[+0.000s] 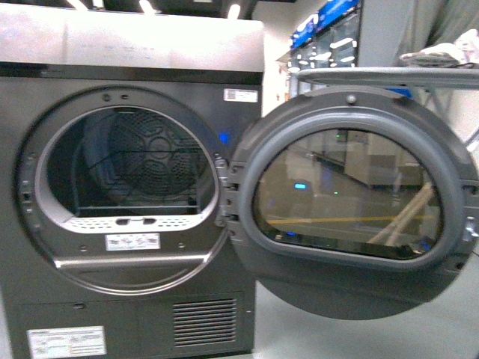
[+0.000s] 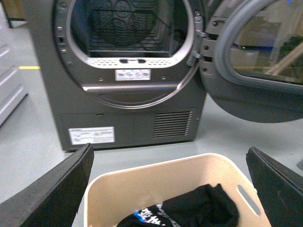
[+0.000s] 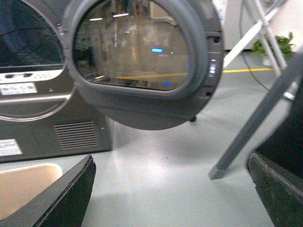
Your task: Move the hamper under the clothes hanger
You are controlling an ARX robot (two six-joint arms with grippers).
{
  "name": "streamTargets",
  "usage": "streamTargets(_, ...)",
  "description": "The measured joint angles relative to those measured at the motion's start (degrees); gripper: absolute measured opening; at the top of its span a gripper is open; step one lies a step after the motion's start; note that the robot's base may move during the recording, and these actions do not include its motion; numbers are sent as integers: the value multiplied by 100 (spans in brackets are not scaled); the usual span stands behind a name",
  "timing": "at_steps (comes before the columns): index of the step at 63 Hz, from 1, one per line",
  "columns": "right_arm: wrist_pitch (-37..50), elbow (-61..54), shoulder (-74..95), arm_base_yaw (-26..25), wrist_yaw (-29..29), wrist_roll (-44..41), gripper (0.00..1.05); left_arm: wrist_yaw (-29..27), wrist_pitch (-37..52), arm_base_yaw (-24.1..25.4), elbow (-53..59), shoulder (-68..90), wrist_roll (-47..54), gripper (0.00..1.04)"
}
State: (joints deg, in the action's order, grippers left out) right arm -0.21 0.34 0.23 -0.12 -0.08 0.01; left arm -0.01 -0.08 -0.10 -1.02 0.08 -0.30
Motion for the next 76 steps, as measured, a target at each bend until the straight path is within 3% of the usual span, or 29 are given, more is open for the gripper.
streamTargets(76,2,0,-2,0,7,0,97,11,0,0,0,-4,0,98)
